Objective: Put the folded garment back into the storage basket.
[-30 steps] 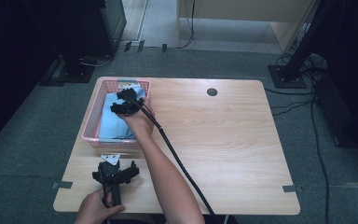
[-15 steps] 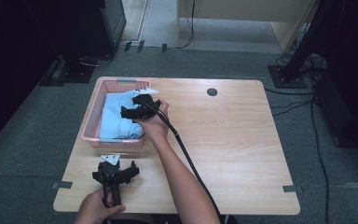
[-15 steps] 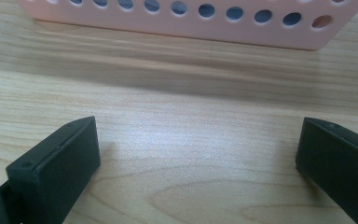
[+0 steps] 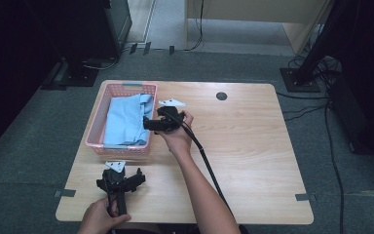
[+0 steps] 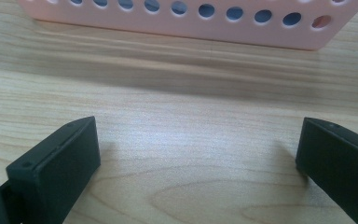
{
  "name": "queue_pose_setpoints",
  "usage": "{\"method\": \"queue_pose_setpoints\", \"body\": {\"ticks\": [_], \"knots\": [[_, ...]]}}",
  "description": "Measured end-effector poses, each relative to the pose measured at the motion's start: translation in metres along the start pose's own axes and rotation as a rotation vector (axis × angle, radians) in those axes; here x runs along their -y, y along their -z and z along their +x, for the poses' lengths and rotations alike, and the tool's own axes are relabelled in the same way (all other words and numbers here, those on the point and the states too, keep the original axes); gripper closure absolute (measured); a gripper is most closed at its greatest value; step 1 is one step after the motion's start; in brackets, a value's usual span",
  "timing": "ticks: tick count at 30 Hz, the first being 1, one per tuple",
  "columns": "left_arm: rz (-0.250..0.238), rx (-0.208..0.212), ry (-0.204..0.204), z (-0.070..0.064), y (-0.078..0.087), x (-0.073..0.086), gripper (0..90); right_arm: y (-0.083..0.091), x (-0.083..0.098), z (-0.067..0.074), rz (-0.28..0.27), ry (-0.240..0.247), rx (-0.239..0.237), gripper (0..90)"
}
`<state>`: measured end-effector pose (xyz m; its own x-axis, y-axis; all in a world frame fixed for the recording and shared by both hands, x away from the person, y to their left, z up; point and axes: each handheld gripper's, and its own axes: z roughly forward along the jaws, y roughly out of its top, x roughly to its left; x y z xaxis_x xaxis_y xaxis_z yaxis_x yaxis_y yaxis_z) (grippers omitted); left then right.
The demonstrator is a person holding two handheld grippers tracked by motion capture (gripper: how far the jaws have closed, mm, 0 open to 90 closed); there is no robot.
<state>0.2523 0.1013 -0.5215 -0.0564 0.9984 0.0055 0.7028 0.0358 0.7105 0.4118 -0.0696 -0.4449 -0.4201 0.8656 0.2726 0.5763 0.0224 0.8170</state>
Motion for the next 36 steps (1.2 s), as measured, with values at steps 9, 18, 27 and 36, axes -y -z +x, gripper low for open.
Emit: {"method": "queue_pose_setpoints", "body": {"ticks": [9,18,27,36], "knots": [[-0.001,0.0,0.001,0.0,0.0,0.0,0.0,0.014,0.019,-0.027,-0.017,-0.018,0.038,0.8],[0.0,-0.001,0.001,0.0,0.0,0.0,0.0,0.021,0.041,-0.049,-0.021,-0.051,0.085,0.8],[0.0,-0.001,0.0,0.0,0.0,0.0,0.0,0.022,0.061,-0.061,0.008,-0.023,0.121,1.1],[-0.002,-0.001,0.002,0.0,0.0,0.0,0.0,0.028,0.072,-0.07,0.029,-0.025,0.143,1.1]]}}
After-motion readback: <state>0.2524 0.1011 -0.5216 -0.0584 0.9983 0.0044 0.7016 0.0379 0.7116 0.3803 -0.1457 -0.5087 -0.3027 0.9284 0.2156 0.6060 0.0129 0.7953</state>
